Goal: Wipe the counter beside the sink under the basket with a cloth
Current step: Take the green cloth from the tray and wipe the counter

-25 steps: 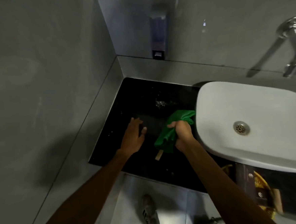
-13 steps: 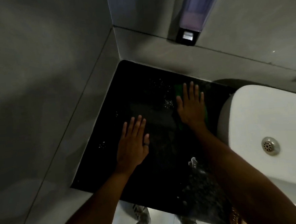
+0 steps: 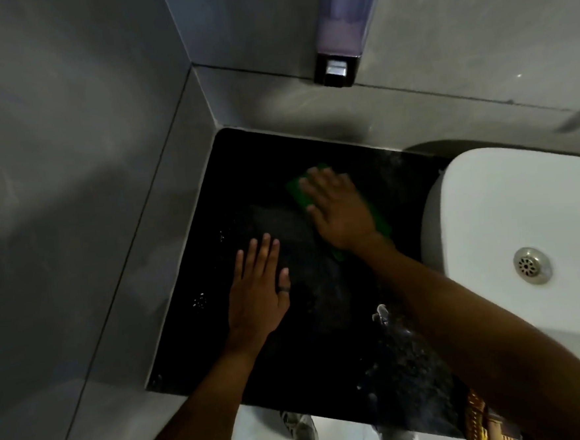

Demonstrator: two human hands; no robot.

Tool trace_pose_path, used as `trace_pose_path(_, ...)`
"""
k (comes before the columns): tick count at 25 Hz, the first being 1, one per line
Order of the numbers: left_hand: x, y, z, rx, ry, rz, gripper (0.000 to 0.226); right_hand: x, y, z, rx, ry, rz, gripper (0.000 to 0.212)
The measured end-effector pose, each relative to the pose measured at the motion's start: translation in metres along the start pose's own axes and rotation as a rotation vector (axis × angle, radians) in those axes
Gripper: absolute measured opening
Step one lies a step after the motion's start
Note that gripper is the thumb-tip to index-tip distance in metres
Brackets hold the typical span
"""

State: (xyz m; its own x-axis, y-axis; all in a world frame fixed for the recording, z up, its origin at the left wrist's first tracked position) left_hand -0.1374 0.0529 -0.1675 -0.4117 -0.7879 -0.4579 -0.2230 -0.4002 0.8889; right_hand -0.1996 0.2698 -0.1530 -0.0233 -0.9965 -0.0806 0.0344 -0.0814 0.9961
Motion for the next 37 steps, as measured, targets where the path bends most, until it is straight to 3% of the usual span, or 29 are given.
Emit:
trace_pose_path(2, -0.001, -0.001, 0.000, -0.029, -0.016, -0.007, 0.059, -0.047, 0.001, -0.009, 0.068, -0.527, 0.079, 0.062)
trace_pose_path(3, 0.000, -0.004, -0.001, -0.042, -0.022, -0.003, 0.059, -0.040, -0.001, -0.012, 0.128, -0.636, 0.105, 0.062)
trace_pose_path(6, 0.001, -0.004, -0.002, -0.033, -0.038, -0.012, 0.059, 0.006, 0.002, -0.052, 0.089, -0.236, 0.038, 0.061)
trace_pose_path(7, 0.001, -0.001, -0.002, -0.041, -0.043, -0.017, 0.059, -0.001, -0.001, -0.080, 0.095, -0.206, 0.028, 0.061)
trace_pose_path(10, -0.001, 0.002, -0.003, -0.058, -0.044, -0.007, 0.058, -0.020, 0.003, -0.142, 0.155, -0.688, 0.078, 0.063)
trace_pose_path(11, -0.001, 0.003, -0.003, -0.052, -0.042, -0.016, 0.059, -0.002, 0.005, -0.153, 0.200, -0.702, 0.073, 0.064)
trace_pose_path(14, -0.004, 0.002, -0.003, -0.004, -0.058, -0.004, 0.060, 0.029, 0.007, -0.199, 0.150, -0.213, 0.006, 0.063)
trace_pose_path(15, -0.004, 0.002, -0.001, 0.002, -0.054, 0.006, 0.061, 0.015, 0.007, -0.220, 0.143, -0.241, 0.006, 0.062)
trace_pose_path(17, -0.002, 0.001, 0.000, 0.010, -0.023, 0.016, 0.062, 0.006, 0.010, -0.248, 0.152, -0.561, 0.006, 0.064)
trace_pose_path(18, -0.001, 0.000, -0.001, 0.013, -0.014, 0.023, 0.062, 0.023, 0.008, -0.257, 0.174, -0.713, 0.047, 0.065)
trace_pose_path(19, -0.002, -0.001, -0.001, 0.019, -0.015, 0.029, 0.062, 0.057, 0.007, -0.260, 0.202, -0.737, 0.080, 0.066)
trace_pose_path(21, -0.004, 0.001, 0.000, 0.037, -0.026, 0.022, 0.063, 0.118, 0.008, -0.273, 0.194, -0.482, 0.088, 0.066)
trace_pose_path(23, -0.002, 0.004, 0.000, 0.036, -0.039, 0.013, 0.062, 0.106, 0.007, -0.310, 0.192, -0.284, 0.075, 0.064)
trace_pose_path(25, -0.001, 0.005, -0.001, 0.024, -0.030, 0.021, 0.062, 0.060, 0.007, -0.332, 0.227, -0.389, 0.038, 0.063)
trace_pose_path(28, -0.004, 0.003, -0.002, 0.016, -0.005, 0.047, 0.061, 0.035, 0.002, -0.299, 0.271, -0.634, 0.063, 0.064)
trace_pose_path(31, -0.005, 0.004, 0.000, 0.014, -0.006, 0.060, 0.060, 0.031, 0.003, -0.194, 0.173, -0.590, 0.047, 0.066)
trace_pose_path(35, -0.002, -0.001, 0.000, -0.001, -0.009, 0.054, 0.060, -0.007, -0.002, -0.058, 0.180, -0.783, 0.125, 0.069)
trace_pose_path(37, -0.002, -0.005, 0.000, -0.003, -0.018, 0.049, 0.060, 0.004, -0.004, -0.009, 0.174, -0.710, 0.117, 0.069)
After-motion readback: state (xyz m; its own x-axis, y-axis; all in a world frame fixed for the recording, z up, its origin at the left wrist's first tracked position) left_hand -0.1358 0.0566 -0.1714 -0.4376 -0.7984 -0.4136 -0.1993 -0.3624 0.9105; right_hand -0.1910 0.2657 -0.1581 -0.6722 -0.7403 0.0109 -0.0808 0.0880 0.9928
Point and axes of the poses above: each hand's wrist, its own z-axis towards the middle knuckle, its own y-axis out of the back of the hand, x = y × z, the point moved 7 cm from there along z, towards the middle knuckle, and after that the axes turned 12 degrees about -z, right-handed, at the moved point
